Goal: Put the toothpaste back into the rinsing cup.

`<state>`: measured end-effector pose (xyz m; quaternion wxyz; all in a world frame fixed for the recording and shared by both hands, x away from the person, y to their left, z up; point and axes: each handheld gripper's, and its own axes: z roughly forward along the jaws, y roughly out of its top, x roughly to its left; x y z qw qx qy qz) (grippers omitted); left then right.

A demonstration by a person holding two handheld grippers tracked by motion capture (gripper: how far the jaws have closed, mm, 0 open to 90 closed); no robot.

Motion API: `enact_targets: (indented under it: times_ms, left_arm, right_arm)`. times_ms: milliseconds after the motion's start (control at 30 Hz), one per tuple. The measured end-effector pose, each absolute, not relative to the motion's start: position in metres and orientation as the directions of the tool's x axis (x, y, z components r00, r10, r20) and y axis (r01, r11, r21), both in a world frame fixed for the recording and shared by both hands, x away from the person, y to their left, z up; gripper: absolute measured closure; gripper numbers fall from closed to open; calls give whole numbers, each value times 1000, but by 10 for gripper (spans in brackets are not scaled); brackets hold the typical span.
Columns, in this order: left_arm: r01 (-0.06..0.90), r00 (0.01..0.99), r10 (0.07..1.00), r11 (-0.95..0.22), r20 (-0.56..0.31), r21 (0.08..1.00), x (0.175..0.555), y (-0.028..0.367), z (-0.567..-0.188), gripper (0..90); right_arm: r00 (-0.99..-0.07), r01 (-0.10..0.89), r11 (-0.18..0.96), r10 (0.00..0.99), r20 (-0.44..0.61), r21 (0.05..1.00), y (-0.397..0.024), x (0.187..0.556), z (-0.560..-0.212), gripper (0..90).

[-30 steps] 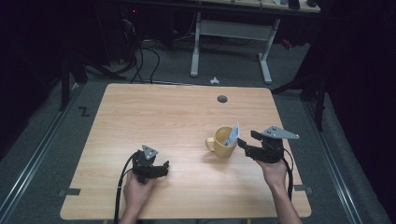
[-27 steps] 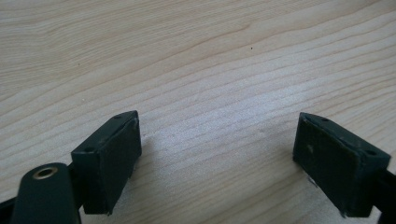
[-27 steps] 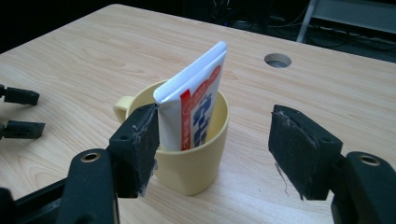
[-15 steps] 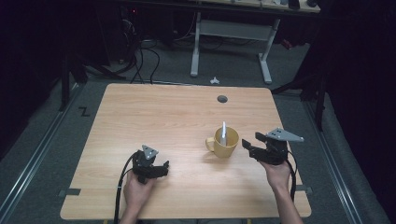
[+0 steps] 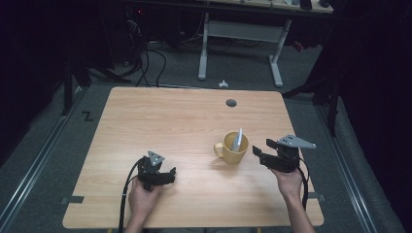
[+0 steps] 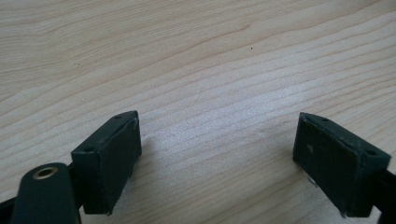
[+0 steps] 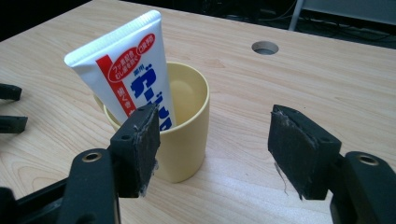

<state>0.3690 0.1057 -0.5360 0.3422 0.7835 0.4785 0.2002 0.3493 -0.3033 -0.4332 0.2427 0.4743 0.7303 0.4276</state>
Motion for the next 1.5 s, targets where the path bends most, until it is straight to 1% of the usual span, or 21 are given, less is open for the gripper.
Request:
enact_targets:
  times_ms: [867, 1200, 1500]
  left_arm:
    - [613, 461, 887, -307, -13, 728, 369, 106, -536, 156]
    - [612, 461, 887, -307, -13, 728, 369, 106, -536, 156]
    - [613, 462, 887, -308, -14, 728, 369, 106, -536, 156]
  right_arm:
    - [-411, 517, 167, 909, 73, 839, -307, 347, -448, 346]
    - [-419, 527, 187, 906, 62, 829, -303, 350, -455, 346]
    - [-399, 540, 167, 914, 76, 825, -305, 351, -461, 347]
